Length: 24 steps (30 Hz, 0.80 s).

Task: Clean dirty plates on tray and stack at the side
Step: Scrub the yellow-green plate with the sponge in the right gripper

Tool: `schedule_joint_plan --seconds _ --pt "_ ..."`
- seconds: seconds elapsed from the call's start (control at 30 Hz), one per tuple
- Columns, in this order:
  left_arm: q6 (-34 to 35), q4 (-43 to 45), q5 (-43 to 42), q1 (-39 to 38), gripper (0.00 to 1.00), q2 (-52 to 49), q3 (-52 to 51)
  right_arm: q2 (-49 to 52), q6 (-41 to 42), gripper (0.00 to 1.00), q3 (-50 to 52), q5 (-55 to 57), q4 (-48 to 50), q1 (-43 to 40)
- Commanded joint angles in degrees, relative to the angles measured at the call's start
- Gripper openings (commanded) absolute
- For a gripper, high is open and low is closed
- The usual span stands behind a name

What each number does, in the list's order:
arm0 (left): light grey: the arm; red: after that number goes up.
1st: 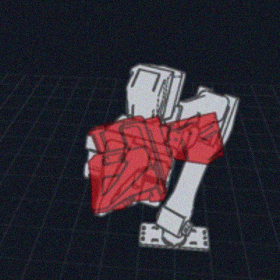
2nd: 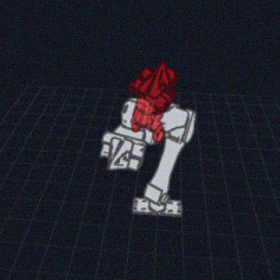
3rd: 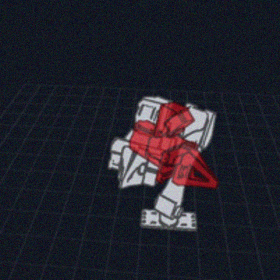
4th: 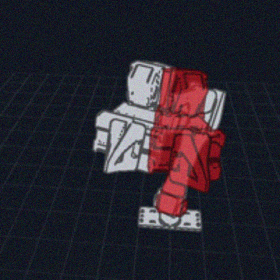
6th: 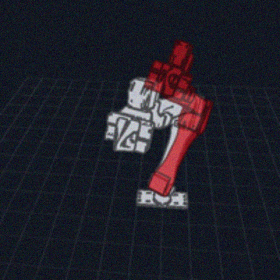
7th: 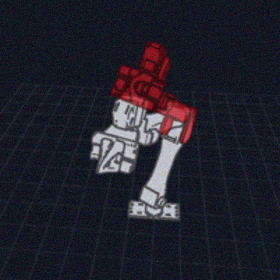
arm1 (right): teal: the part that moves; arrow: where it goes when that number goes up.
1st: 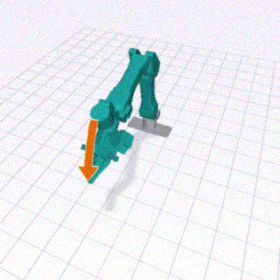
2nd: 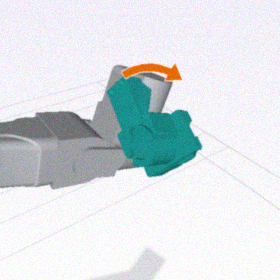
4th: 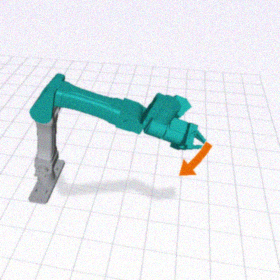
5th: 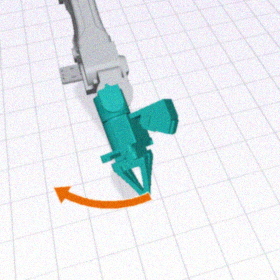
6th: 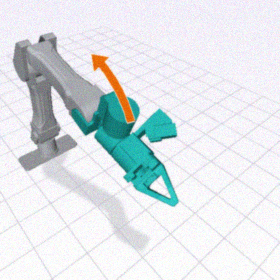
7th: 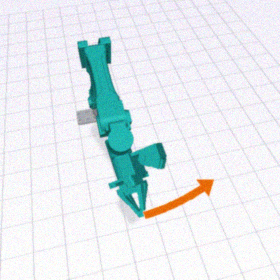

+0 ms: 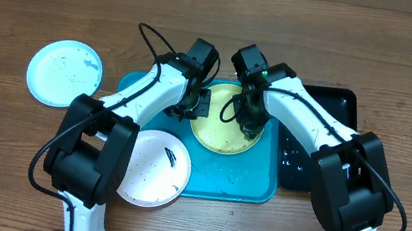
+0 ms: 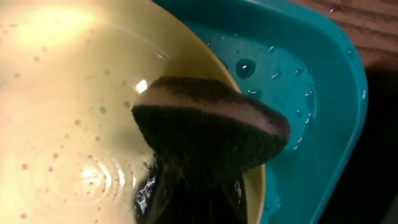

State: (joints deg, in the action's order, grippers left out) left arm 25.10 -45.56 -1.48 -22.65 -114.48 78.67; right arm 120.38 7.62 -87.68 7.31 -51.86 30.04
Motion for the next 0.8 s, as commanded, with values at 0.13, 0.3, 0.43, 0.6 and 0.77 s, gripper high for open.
schedule_joint_plan --seconds 0.13,0.3,0.43,0.6,0.77 --pt "-2.4 -0.28 -0.02 -0.26 0.04 0.37 -0.59 0.2 -0.22 0.04 7.78 -4.35 4.17 -0.96" --pt "-2.43 -0.48 -0.02 -0.31 0.04 0.37 -0.59 0.2 -6.01 0.04 7.8 -25.77 1.62 -3.54" --pt "-2.4 -0.37 -0.02 -0.31 0.04 0.37 -0.59 0.2 -6.14 0.04 7.8 -40.72 2.19 -5.01" --pt "-2.4 -0.35 -0.02 -0.31 0.04 0.37 -0.59 0.2 -5.2 0.04 7.8 -43.89 2.97 -3.65" --pt "-2.4 -0.46 -0.02 -0.31 0.04 0.37 -0.59 0.17 -4.66 0.04 6.99 -45.4 4.28 -1.77"
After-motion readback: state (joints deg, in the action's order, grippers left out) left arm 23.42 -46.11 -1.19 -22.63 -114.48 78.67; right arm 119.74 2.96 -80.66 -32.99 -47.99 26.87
